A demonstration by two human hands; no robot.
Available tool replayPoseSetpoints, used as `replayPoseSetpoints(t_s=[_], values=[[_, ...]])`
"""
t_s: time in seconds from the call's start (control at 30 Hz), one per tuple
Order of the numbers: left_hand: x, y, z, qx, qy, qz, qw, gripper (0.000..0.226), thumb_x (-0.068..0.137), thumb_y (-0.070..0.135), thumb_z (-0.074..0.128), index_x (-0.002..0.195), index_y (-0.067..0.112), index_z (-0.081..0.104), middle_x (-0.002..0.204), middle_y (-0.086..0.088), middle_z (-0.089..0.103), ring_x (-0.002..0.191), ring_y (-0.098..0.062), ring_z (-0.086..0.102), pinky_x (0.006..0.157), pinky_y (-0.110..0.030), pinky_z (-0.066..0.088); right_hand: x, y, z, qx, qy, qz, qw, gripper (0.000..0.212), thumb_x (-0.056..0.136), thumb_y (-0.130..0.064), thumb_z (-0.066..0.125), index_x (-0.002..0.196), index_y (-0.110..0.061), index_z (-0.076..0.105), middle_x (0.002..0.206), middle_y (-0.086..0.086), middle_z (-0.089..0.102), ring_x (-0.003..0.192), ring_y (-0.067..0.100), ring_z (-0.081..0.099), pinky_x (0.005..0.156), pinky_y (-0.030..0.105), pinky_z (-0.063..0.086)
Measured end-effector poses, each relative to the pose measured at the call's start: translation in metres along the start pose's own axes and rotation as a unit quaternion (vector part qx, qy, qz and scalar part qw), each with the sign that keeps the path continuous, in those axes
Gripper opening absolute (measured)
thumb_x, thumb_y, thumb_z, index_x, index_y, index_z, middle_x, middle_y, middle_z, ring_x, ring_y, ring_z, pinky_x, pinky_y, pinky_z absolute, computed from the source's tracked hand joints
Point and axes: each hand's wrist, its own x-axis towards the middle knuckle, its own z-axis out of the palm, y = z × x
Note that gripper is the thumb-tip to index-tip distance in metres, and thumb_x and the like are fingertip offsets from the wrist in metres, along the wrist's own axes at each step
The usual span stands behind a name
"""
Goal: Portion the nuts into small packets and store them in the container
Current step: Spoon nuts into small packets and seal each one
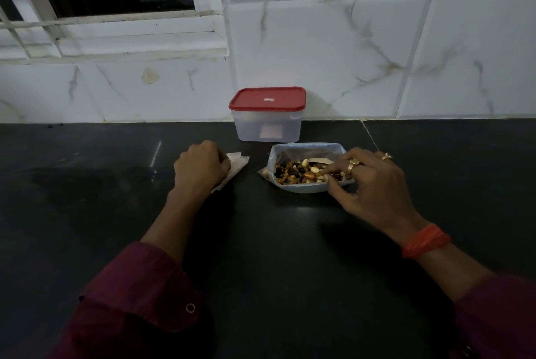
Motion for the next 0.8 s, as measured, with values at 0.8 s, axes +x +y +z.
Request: replayPoseSetpoints(t_s=[0.8], values=[[-0.012,0.027,-0.017,-0.442,0.082,0.107,0.887,0.026,0.075,-0.005,0.074,0.085,0.016,0.064,0.085,-0.004,0.07,0.082,-0.018,0.068,0.071,-0.026,0.054,0.005,-0.015,-0.005,0.144,0.026,0.101,0.984,0.014,0.089,-0.028,0.07,0.102,-0.025,0.074,0.094,-0.01,0.066,0.076,0.007,0.061,0.066,0.032,0.056]])
